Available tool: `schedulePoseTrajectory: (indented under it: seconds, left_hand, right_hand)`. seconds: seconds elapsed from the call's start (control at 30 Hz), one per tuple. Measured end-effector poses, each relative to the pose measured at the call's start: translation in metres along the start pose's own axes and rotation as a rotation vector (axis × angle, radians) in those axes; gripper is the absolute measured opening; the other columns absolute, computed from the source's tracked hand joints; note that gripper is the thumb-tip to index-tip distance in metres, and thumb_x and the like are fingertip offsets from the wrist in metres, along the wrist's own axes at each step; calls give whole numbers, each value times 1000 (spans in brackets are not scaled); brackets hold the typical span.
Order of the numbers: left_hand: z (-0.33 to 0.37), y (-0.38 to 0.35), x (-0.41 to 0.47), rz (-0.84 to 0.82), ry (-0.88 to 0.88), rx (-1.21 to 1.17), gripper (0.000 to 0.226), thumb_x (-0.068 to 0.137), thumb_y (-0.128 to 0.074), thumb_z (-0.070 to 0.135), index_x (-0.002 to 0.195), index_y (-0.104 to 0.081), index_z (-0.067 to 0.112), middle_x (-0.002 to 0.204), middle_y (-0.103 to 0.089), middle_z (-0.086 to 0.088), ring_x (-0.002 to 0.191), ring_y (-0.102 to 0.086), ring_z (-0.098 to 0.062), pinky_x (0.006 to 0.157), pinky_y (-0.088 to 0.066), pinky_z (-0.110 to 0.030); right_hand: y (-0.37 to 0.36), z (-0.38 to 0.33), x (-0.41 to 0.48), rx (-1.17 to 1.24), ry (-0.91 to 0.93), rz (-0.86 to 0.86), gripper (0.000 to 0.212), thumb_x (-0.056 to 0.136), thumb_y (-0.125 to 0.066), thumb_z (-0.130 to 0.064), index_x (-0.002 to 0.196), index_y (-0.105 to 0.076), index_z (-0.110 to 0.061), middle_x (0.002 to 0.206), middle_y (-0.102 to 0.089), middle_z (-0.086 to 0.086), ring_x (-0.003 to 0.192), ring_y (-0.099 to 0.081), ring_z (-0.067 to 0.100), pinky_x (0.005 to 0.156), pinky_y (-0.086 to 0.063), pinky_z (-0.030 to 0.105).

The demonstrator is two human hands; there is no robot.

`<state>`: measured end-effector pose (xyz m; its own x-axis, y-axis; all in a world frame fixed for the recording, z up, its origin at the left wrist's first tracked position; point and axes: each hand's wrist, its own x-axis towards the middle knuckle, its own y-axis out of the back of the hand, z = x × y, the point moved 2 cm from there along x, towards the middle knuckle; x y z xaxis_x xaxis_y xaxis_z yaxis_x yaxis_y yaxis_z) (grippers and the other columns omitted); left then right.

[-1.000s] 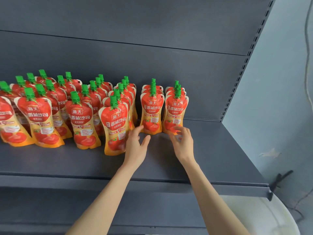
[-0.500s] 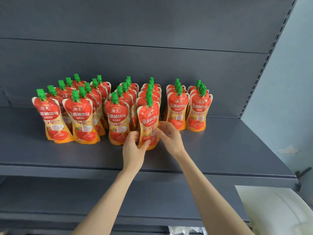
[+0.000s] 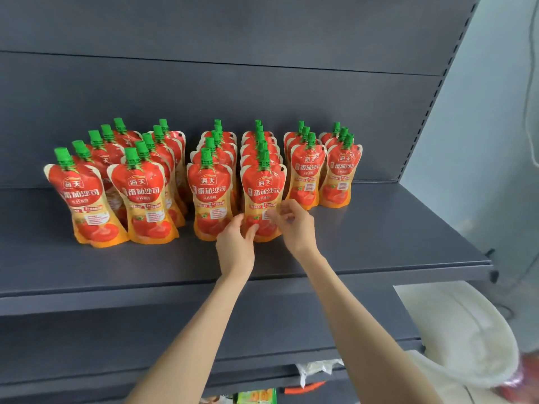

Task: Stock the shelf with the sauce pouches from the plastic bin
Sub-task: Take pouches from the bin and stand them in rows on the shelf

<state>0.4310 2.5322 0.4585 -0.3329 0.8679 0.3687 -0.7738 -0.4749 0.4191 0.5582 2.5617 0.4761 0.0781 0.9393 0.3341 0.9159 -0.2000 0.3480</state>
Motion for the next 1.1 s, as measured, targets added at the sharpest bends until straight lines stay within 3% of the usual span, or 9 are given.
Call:
schedulePoseTrajectory:
  seconds: [0.23, 0.37, 0.6, 0.67, 0.77, 0.9, 0.97, 1.03, 1.1]
  left_hand:
    - [6, 11, -17, 15, 8, 94, 33, 90, -59, 27, 118, -62, 10, 114, -67, -8, 104, -63, -26, 91, -52, -43]
    - [14, 16, -43, -16, -106, 31, 19, 89, -61, 18, 106, -65, 10, 102, -70, -5, 94, -65, -21, 83, -53, -37]
    - [51, -24, -137, -329, -205, -111, 16, 86, -63, 13, 102, -66, 14, 91, -68, 5, 83, -62, -6, 79, -49, -25]
    - [56, -49, -177, -432, -167, -131, 15, 86, -64, 13, 100, -66, 15, 88, -68, 6, 81, -62, -2, 77, -49, -21]
    - [56, -91, -245, -604, -55, -145, 11, 87, -63, 14, 96, -64, 19, 84, -67, 11, 80, -60, 4, 72, -45, -8]
    - [52, -140, -337, -775, 96, -111, 13, 87, -62, 14, 92, -62, 27, 79, -64, 18, 75, -59, 7, 68, -46, -10]
    - [46, -162, -378, -834, 169, -92, 17, 87, -63, 15, 89, -60, 31, 79, -65, 17, 76, -62, 0, 71, -48, -16]
    - [38, -182, -411, -872, 258, -51, 13, 87, -63, 15, 91, -62, 27, 79, -65, 15, 78, -63, -8, 75, -50, -26]
    - [31, -200, -436, -883, 324, -6, 10, 86, -63, 14, 92, -64, 22, 77, -65, 15, 77, -63, -10, 75, -50, -27]
  right_hand:
    - [14, -2, -13, -104, -53, -14, 37, 87, -64, -34, 118, -58, -14, 103, -67, 2, 91, -62, 16, 83, -52, 33]
    - [44, 1, -42, -134, -82, 51, 28, 89, -61, -23, 115, -60, -12, 105, -66, 3, 96, -61, 16, 87, -51, 33]
    - [136, 41, -140, -122, -174, 248, 13, 89, -59, -8, 98, -66, -14, 96, -68, 1, 87, -63, 14, 77, -49, 19]
    - [167, 63, -176, -134, -243, 288, 18, 87, -58, -3, 93, -65, -19, 91, -67, -3, 83, -63, 13, 72, -47, 12]
    - [213, 103, -233, -175, -351, 311, 15, 89, -57, -4, 96, -67, -13, 90, -68, -3, 83, -65, 16, 77, -51, 25]
    - [270, 159, -305, -208, -516, 289, 15, 89, -57, -7, 98, -68, -14, 89, -67, -8, 83, -65, 14, 79, -53, 32]
    - [293, 187, -335, -218, -576, 281, 14, 89, -58, -7, 97, -69, -10, 89, -69, -3, 83, -66, 16, 78, -53, 32]
    - [310, 213, -358, -205, -666, 270, 13, 89, -58, -7, 97, -69, -7, 91, -70, 2, 83, -65, 18, 78, -52, 32]
    - [322, 236, -377, -186, -760, 261, 14, 89, -58, -9, 96, -69, -8, 91, -69, 0, 84, -64, 17, 80, -52, 33]
